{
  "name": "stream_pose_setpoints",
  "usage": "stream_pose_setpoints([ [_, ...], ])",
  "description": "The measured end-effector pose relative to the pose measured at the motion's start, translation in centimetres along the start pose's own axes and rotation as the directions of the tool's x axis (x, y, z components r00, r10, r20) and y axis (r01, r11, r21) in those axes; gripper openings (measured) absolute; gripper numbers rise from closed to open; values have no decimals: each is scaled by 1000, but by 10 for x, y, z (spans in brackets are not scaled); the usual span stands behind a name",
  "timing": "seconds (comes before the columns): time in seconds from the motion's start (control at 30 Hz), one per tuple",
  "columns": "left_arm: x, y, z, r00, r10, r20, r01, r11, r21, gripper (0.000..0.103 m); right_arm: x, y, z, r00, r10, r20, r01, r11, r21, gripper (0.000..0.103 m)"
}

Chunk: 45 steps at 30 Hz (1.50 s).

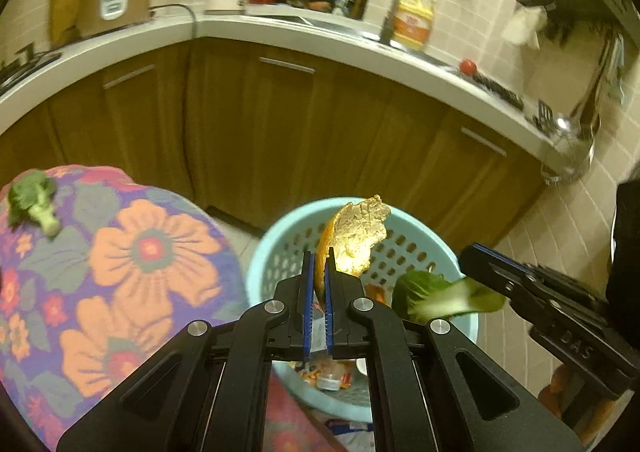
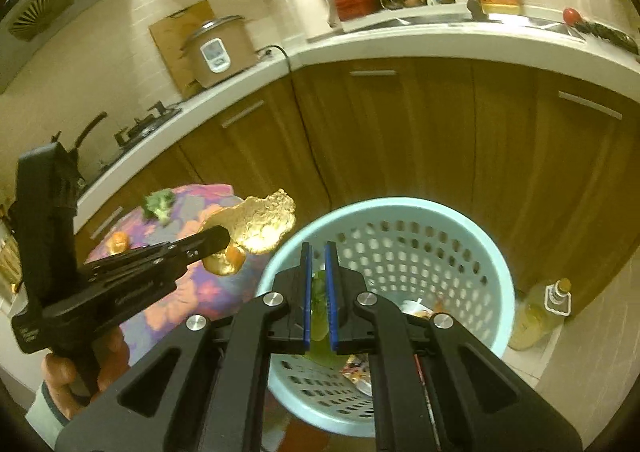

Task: Collect trash
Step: 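Carry peel and bok choy leaf over the blue basket and release both, then move both open tools back toward the remaining orange peel and bok choy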

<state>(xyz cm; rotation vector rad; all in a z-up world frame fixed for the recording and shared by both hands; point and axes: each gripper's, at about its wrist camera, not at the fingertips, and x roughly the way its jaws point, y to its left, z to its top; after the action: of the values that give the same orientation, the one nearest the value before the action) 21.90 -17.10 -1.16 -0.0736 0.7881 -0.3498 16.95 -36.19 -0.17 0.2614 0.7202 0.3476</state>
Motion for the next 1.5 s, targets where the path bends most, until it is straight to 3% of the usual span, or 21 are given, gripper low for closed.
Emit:
stream_pose_setpoints([
  [0.3,22,-14,-9,998,-9,-60,12,999,52,8,18,-27,-5,999,-21,-50,25,996,82,5],
  [0.37,21,-16,-10,998,1,-56,3,998,68,14,20,-31,-6,998,-27,-53,32,995,94,5],
  [0.4,20,-15,-10,998,3,-56,1,998,70,22,20,-32,-6,998,-28,-55,33,995,99,6],
  [0.5,14,-10,-11,999,9,-44,-6,998,61,33,18,-32,-8,998,-39,-56,44,995,92,20],
  [0.57,9,-7,-11,999,7,-32,-6,998,57,38,17,-30,-9,998,-45,-51,49,995,83,38],
  [0.7,-4,-3,-12,1000,-1,-6,2,999,54,53,13,-24,-9,999,-25,-42,28,996,87,40],
  [1.13,-43,24,-22,998,31,47,-31,1000,-5,55,-4,27,-3,1000,19,0,-19,1000,-1,40],
  [1.5,-99,92,-34,984,128,121,-111,984,-137,58,10,101,-3,995,100,-16,-101,988,-120,44],
])
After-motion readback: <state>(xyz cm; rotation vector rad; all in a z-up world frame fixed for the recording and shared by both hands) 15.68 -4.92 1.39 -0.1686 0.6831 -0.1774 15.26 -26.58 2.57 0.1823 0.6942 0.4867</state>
